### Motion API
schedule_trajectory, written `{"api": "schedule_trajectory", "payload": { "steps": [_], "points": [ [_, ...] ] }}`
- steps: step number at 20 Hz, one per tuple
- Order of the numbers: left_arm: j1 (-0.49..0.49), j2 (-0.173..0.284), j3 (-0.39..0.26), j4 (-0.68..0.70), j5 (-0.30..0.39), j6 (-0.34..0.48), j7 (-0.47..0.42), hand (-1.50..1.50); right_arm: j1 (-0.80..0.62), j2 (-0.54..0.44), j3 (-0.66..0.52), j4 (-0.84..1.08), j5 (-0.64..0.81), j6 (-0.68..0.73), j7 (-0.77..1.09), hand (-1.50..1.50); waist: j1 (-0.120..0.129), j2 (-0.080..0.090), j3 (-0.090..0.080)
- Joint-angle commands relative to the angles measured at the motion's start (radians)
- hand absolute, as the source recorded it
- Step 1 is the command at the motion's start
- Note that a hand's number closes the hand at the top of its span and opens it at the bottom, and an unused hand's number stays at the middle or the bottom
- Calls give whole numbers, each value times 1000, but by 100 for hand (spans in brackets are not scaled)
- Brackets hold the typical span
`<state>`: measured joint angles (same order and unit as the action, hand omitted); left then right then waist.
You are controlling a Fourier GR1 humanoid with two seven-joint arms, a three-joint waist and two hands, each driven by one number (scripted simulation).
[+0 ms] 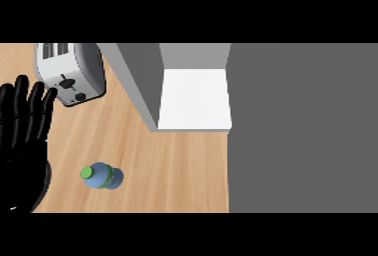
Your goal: Pick up the bottled water, place it into the cabinet and close the cabinet
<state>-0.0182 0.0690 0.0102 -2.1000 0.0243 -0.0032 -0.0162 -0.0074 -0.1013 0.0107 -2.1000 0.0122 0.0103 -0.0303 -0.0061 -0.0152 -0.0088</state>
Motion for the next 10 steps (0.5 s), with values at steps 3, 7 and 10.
{"api": "schedule_trajectory", "payload": {
  "steps": [3,7,10],
  "points": [
    [188,-29,-150,-162,-85,-32,-15,-150,99,3,8,-69,4,14,24,-150,8,12,9],
    [284,-67,-278,-109,29,-78,101,-150,192,42,85,-80,-163,91,119,-150,5,11,9],
    [358,-68,-377,-231,22,-56,183,-150,229,9,73,-198,-242,109,219,-150,7,6,9]
  ]
}}
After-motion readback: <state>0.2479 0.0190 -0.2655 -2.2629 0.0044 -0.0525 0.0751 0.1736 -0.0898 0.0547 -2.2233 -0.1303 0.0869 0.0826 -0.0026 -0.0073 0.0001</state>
